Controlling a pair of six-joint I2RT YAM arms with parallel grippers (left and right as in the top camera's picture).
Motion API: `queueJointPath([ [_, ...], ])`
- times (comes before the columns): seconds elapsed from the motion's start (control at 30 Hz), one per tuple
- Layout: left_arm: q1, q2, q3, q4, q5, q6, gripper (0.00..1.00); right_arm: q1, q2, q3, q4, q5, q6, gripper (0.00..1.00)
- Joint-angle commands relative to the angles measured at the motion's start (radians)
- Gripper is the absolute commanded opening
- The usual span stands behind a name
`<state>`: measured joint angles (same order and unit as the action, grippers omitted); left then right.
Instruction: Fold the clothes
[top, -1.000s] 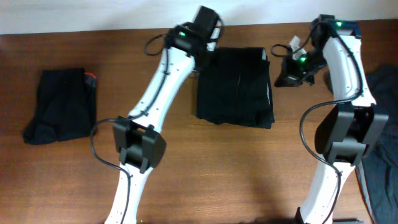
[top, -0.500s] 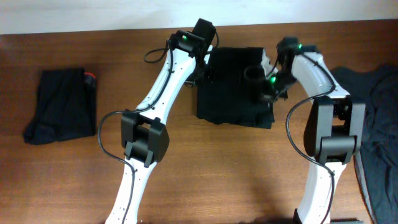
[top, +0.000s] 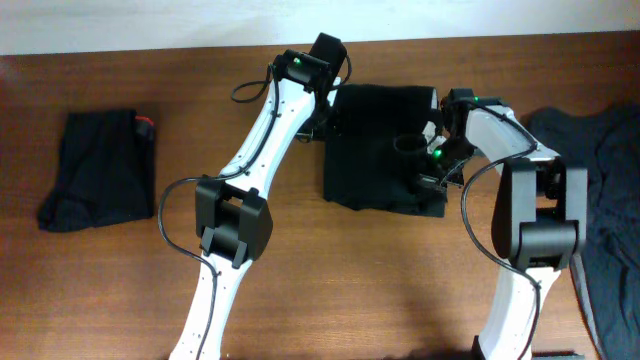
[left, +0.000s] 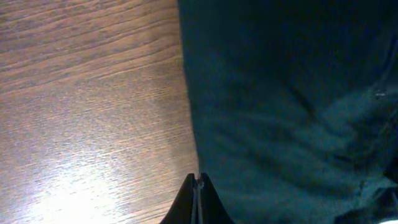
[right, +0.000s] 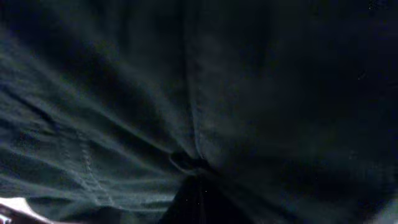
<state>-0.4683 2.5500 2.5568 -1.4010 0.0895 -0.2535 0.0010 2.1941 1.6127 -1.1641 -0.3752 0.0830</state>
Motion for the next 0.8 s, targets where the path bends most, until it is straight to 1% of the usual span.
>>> queueJointPath([
  [0.0, 0.005, 0.003, 0.017, -0.015, -0.007, 0.016, 0.00, -0.002, 0.000, 0.200, -0.073, 0.047, 0.011, 0.04],
  [0.1, 0.005, 0.003, 0.017, -0.033, -0.007, 0.016, 0.00, 0.000, -0.002, 0.385, -0.156, 0.047, 0.011, 0.04],
  [0.23, 0.003, 0.003, 0.017, -0.040, -0.003, 0.016, 0.00, -0.002, -0.002, 0.512, -0.145, 0.047, 0.011, 0.04],
  [0.43, -0.001, 0.003, 0.017, -0.044, 0.004, 0.016, 0.00, 0.000, 0.031, 0.503, -0.053, 0.101, 0.011, 0.04],
  [0.67, -0.006, 0.003, 0.017, -0.055, 0.062, 0.016, 0.00, -0.003, 0.110, 0.481, 0.089, 0.209, 0.012, 0.04],
  [0.77, -0.016, 0.003, 0.017, -0.056, 0.064, 0.016, 0.00, -0.002, 0.146, 0.478, 0.126, 0.211, 0.029, 0.04],
])
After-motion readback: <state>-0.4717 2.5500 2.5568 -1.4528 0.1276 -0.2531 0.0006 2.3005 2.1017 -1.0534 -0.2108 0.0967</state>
